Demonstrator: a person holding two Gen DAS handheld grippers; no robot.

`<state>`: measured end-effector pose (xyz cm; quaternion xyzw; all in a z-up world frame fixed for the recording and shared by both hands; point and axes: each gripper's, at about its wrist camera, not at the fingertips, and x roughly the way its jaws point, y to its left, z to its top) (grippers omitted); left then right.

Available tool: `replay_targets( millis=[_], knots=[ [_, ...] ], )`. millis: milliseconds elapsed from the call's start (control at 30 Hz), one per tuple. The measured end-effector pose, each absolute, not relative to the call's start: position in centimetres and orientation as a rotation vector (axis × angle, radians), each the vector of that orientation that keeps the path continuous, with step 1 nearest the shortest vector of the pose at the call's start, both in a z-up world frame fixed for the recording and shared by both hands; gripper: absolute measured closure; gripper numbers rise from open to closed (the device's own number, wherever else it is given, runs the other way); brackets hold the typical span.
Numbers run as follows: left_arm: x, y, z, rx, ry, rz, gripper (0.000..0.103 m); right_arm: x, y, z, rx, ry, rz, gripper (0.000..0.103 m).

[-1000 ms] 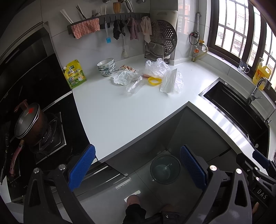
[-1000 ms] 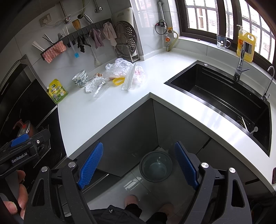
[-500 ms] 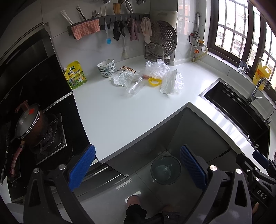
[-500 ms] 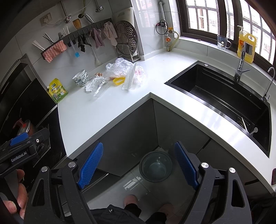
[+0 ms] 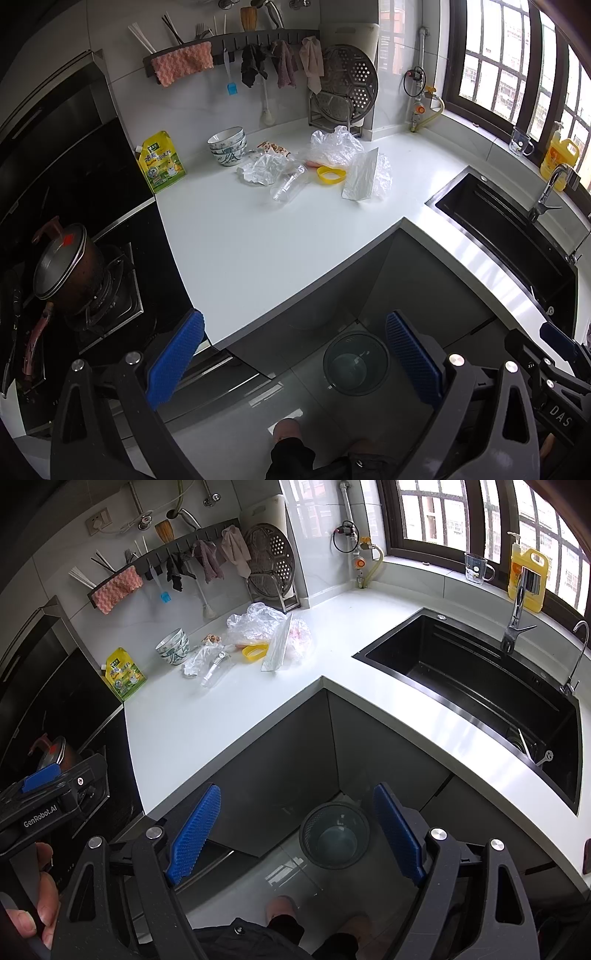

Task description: Collect trash

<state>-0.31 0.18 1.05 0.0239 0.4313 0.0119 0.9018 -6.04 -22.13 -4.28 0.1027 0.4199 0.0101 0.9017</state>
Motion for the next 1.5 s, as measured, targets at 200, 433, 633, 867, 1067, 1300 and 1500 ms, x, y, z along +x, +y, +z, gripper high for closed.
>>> replay_targets(
  millis=[200,433,633,867,1067,1300,1500],
  knots=[
    [-0.4,-0.1,1.1,0.054,0.888,0.023,0.006,-6.0,-22.1,-4.3,0.211,0.867,0.021,0.022],
    [-0.3,-0.3,1.0,0.052,0.893,0.028,0.006,-6.0,-22.3,-4.4,0.208,0.870,0.026,0.022],
    [-0.7,-0.7,0.9,0.019,0.871,0.041,0.006,-5.8,-23.3,-5.1,0.183,0.869,0.071,0.022],
    [-1.5,-1.6,0.9,-0.028,0.813,0.070,0.006,-5.0,-25.8,-6.6,0.174,0.878,0.161,0.022],
    [0.0,-0.9,-0.3,-0.074,0.846,0.114,0.006,-1.9,-27.1,-7.4,0.180,0.882,0.211,0.022],
    [6.1,1.8,-2.7,-0.090,0.883,0.137,0.006,4.7,-26.3,-8.0,0.194,0.870,0.225,0.022],
    [15.7,4.9,-4.6,-0.085,0.878,0.091,0.006,12.6,-24.7,-8.7,0.261,0.862,0.152,0.022]
  ],
)
